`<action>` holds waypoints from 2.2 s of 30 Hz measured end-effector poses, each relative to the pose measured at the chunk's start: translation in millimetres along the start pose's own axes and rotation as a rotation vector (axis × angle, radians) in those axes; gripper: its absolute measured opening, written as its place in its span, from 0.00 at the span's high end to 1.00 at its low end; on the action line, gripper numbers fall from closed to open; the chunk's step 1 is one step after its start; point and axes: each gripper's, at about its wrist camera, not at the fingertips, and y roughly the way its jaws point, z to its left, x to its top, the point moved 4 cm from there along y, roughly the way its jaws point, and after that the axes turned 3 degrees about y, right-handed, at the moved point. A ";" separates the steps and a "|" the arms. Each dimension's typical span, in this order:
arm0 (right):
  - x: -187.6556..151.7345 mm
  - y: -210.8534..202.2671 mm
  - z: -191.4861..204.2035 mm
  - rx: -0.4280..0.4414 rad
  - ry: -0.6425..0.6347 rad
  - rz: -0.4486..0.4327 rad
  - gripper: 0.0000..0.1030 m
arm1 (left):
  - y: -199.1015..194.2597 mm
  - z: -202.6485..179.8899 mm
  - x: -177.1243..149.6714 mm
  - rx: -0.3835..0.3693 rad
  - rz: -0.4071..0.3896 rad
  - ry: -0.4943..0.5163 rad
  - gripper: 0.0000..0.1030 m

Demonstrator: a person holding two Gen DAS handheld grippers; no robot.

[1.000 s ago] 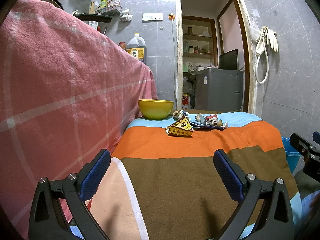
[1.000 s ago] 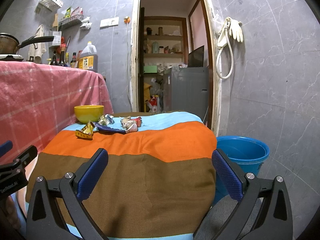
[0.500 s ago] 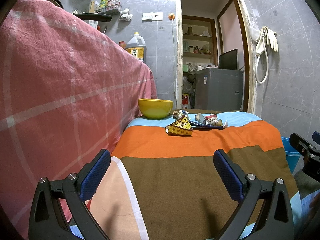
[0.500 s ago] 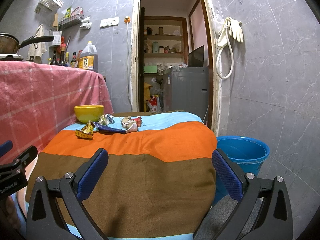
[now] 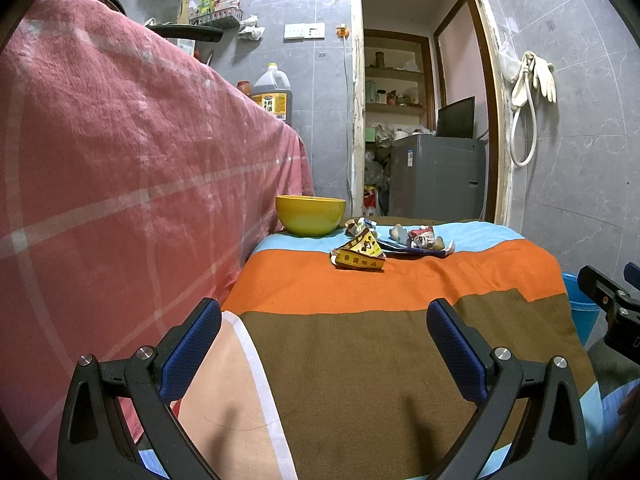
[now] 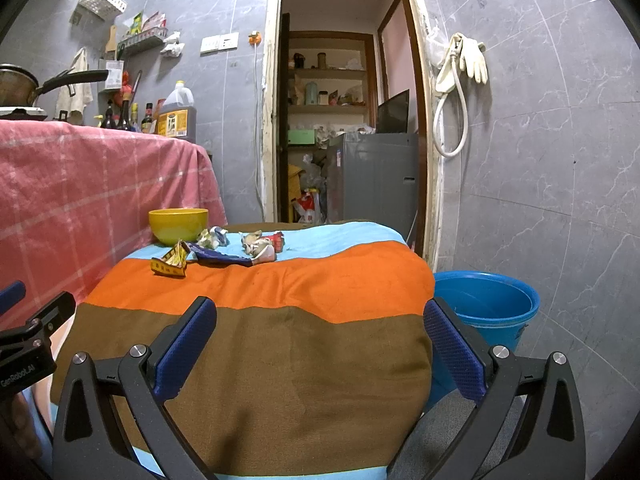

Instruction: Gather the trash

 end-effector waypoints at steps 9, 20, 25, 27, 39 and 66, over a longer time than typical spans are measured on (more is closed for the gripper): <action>-0.3 -0.3 0.2 0.000 0.002 0.000 0.00 | -0.5 -0.2 -0.2 0.001 0.001 0.000 0.02; -4.9 2.4 3.0 0.043 0.027 0.001 0.00 | 6.9 2.6 -0.6 0.018 0.007 -0.027 0.02; 8.3 5.4 0.5 0.082 0.054 -0.006 0.00 | 8.6 7.5 13.4 0.023 -0.022 -0.022 0.02; 14.7 6.3 0.4 0.097 0.053 -0.028 0.00 | 11.9 9.3 20.8 0.024 -0.034 -0.022 0.02; 75.4 40.7 -9.6 0.116 0.081 -0.120 0.00 | 43.8 24.4 68.3 0.061 -0.125 -0.051 0.02; 98.0 175.7 9.1 0.214 -0.036 -0.042 0.00 | 153.2 3.3 83.3 0.114 0.035 -0.018 0.02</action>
